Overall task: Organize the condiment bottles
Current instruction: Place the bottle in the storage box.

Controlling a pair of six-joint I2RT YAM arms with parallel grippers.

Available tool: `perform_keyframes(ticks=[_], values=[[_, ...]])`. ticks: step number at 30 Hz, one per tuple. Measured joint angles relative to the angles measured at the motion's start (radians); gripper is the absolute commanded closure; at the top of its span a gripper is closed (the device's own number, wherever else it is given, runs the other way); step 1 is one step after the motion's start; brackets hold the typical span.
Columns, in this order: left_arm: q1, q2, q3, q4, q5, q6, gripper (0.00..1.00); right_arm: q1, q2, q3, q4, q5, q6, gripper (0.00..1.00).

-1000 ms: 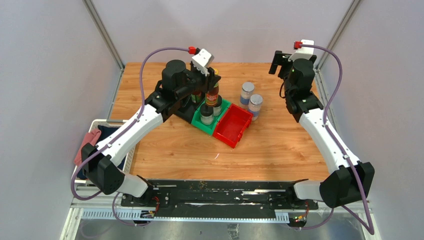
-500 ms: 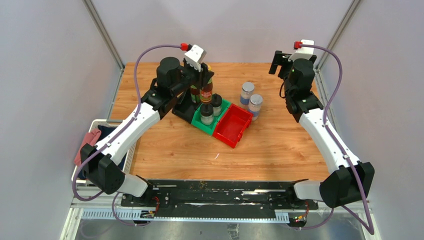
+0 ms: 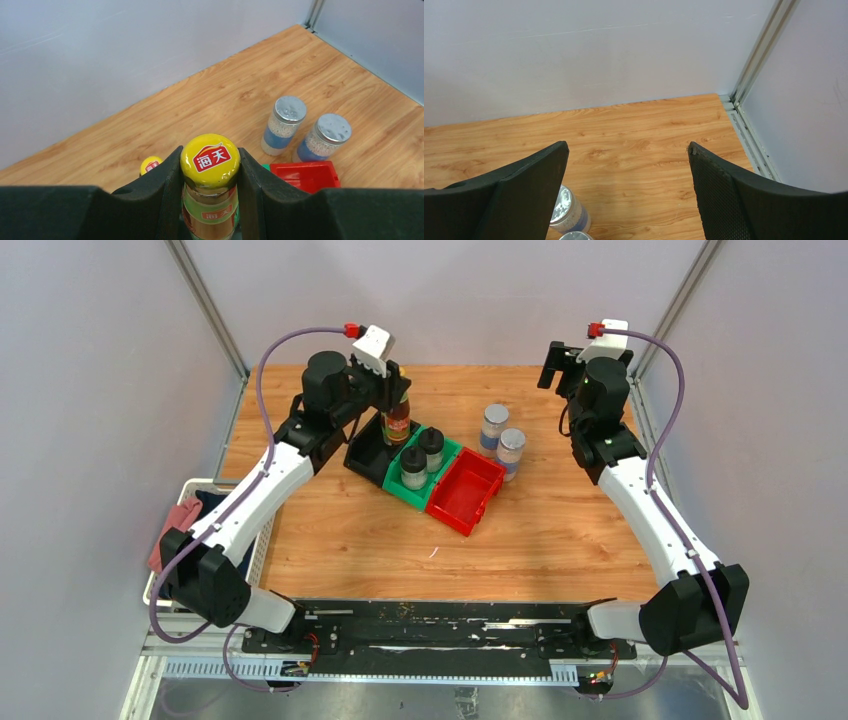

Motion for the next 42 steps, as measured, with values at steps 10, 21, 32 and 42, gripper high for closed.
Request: perform_keyframes(ticks=[10, 21, 32, 42], values=[[0.064, -0.002, -0.047, 0.004, 0.013, -0.002, 1.00, 0.000, 0.000, 0.000, 0.002, 0.000, 0.000, 0.07], [0.126, -0.032, -0.131, 0.063, 0.047, -0.002, 1.00, 0.000, 0.000, -0.003, 0.015, -0.002, 0.003, 0.07], [0.148, -0.045, -0.245, 0.166, 0.057, -0.003, 1.00, 0.000, -0.001, -0.012, 0.018, -0.009, 0.005, 0.07], [0.172, -0.056, -0.346, 0.280, 0.065, -0.001, 1.00, 0.000, -0.001, -0.013, 0.021, -0.009, 0.005, 0.07]])
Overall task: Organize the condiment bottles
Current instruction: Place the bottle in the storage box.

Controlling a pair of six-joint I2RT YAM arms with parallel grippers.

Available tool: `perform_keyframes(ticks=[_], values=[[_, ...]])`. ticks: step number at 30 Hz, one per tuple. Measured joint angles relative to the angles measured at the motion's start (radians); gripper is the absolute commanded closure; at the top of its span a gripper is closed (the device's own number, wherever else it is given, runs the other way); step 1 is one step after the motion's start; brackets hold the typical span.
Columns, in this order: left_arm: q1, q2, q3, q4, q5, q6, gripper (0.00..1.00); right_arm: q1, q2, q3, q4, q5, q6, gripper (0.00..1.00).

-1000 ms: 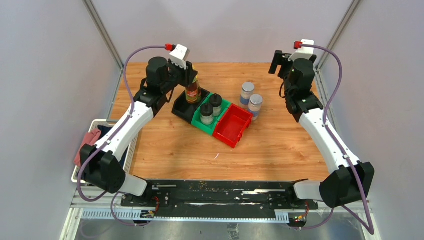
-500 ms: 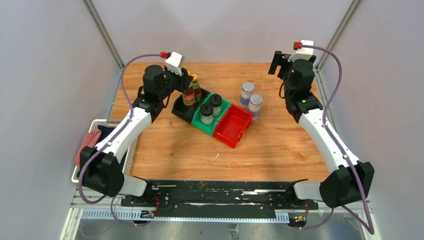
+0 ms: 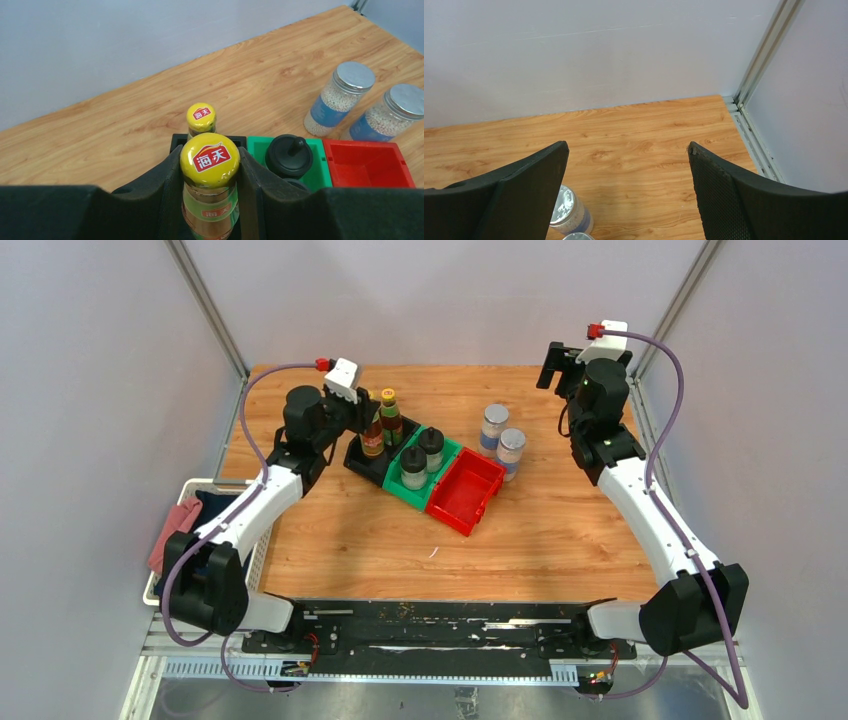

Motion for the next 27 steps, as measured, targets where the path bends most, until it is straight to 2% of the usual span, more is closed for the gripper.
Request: perform_keyframes(ticks=[8, 27], values=[[0.020, 0.000, -0.092, 0.125, 0.015, -0.002, 1.00, 0.000, 0.000, 0.000, 0.000, 0.000, 0.000, 0.07], [0.026, 0.002, -0.183, 0.323, -0.003, -0.027, 1.00, 0.000, 0.000, -0.003, 0.000, 0.001, 0.000, 0.07]])
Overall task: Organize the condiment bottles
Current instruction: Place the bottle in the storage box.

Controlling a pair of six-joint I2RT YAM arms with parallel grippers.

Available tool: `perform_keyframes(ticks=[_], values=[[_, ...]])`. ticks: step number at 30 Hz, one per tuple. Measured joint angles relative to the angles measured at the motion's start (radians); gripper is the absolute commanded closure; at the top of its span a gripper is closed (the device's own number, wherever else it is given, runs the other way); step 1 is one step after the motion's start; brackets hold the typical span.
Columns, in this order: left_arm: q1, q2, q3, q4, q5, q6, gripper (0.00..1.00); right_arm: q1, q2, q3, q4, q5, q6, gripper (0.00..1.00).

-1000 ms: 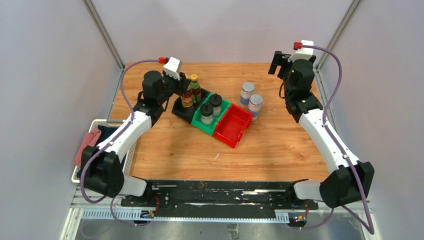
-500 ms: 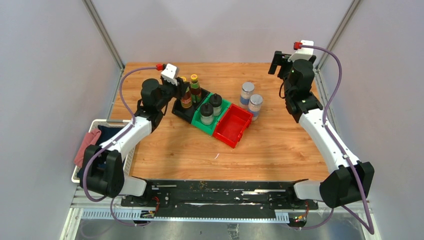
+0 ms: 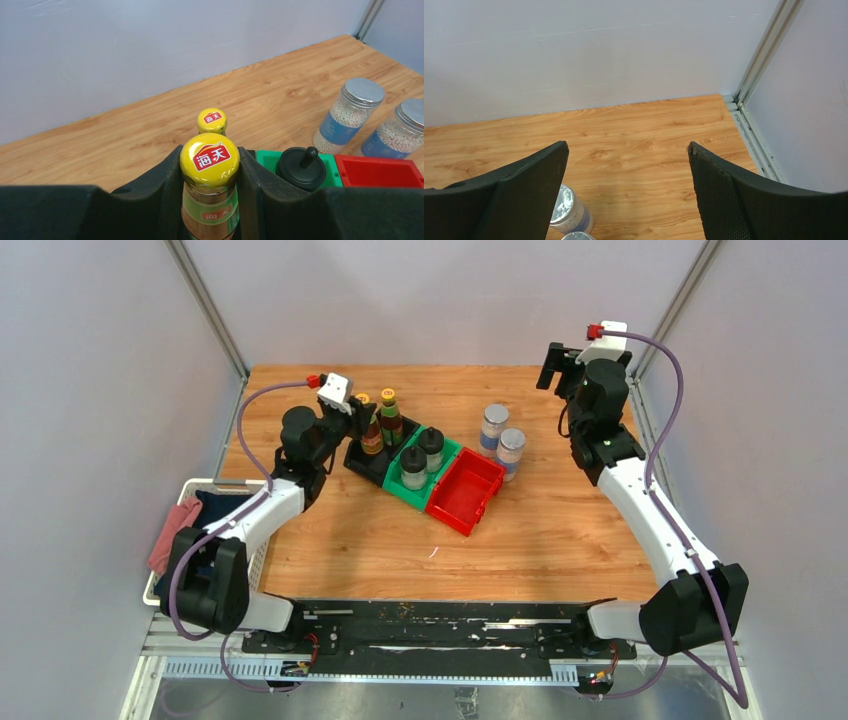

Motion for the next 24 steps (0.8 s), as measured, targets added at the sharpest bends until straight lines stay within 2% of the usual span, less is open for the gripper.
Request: perform_keyframes(ticks=[24], values=[[0.033, 0.130, -0.044, 0.164, -0.024, -0.037, 1.00, 0.000, 0.000, -0.002, 0.000, 0.000, -0.001, 0.07]])
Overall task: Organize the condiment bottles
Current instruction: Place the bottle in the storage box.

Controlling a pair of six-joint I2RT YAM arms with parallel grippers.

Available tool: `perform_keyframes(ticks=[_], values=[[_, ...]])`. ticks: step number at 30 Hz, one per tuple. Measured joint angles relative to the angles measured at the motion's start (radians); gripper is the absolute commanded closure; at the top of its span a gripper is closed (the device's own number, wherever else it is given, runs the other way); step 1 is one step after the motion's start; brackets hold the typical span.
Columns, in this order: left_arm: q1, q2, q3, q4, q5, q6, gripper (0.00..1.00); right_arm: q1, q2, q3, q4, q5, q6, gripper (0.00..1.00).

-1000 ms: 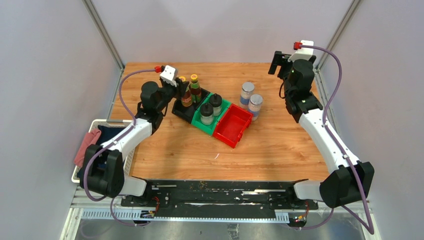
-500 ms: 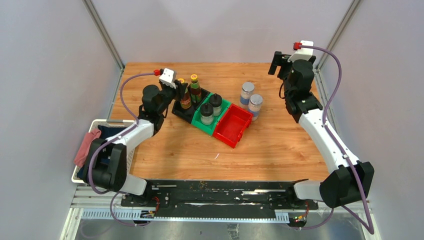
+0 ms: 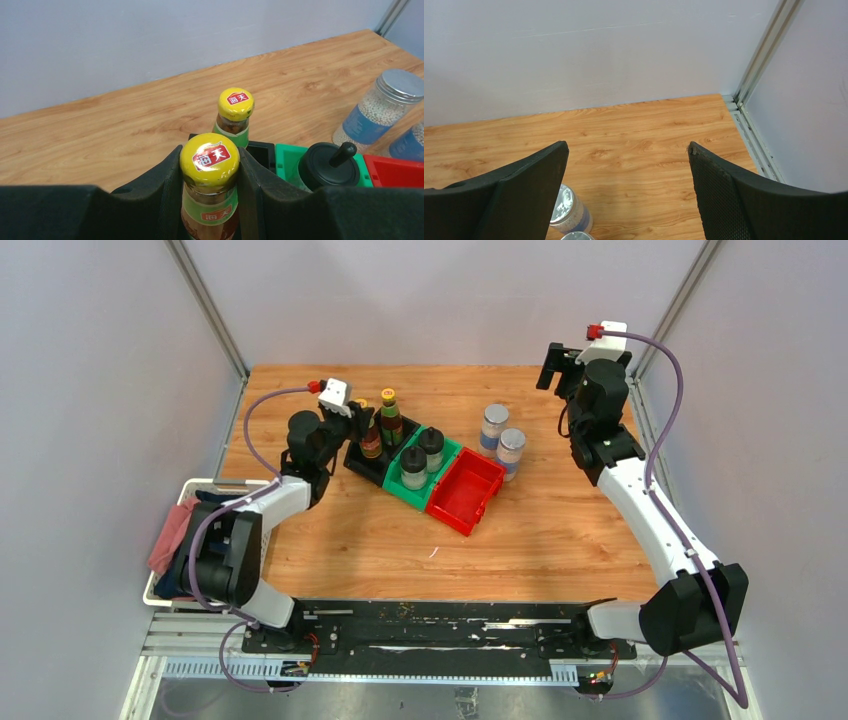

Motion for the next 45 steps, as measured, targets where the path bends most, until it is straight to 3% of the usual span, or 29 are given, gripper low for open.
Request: perform_keyframes(ticks=[45], values=[[0.013, 0.131, 0.035, 0.056, 0.039, -0.030, 1.00, 0.000, 0.035, 0.000, 0.000, 0.016, -0.001, 0.06]])
